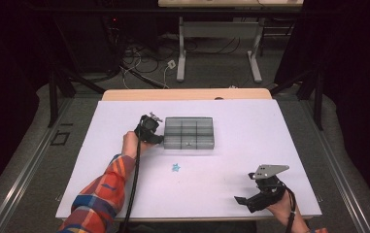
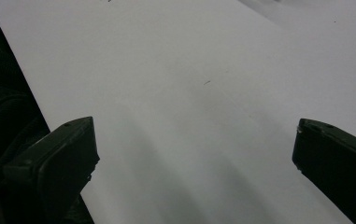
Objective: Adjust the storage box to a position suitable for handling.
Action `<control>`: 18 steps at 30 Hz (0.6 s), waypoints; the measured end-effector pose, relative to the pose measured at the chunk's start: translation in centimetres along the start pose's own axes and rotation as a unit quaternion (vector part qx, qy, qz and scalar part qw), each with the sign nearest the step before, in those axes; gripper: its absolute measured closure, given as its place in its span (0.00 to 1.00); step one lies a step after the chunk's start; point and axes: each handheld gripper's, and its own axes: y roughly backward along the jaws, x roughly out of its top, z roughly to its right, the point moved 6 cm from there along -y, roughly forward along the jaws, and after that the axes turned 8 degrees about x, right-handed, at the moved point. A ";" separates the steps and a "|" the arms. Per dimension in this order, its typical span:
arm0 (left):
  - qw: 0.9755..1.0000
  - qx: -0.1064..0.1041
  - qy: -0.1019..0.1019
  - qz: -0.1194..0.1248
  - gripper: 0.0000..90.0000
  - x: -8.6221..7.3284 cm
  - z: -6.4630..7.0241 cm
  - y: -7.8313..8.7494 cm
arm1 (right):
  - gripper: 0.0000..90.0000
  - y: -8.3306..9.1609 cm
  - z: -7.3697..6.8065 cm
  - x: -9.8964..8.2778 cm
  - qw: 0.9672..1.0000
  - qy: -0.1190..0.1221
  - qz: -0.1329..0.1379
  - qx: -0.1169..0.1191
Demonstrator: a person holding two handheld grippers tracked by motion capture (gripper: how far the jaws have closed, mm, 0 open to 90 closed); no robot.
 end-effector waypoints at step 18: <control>1.000 -0.001 -0.022 0.011 0.00 -3.5 0.6 4.0 | 0.00 -1.6 1.0 1.7 1.000 -0.007 -0.004 0.018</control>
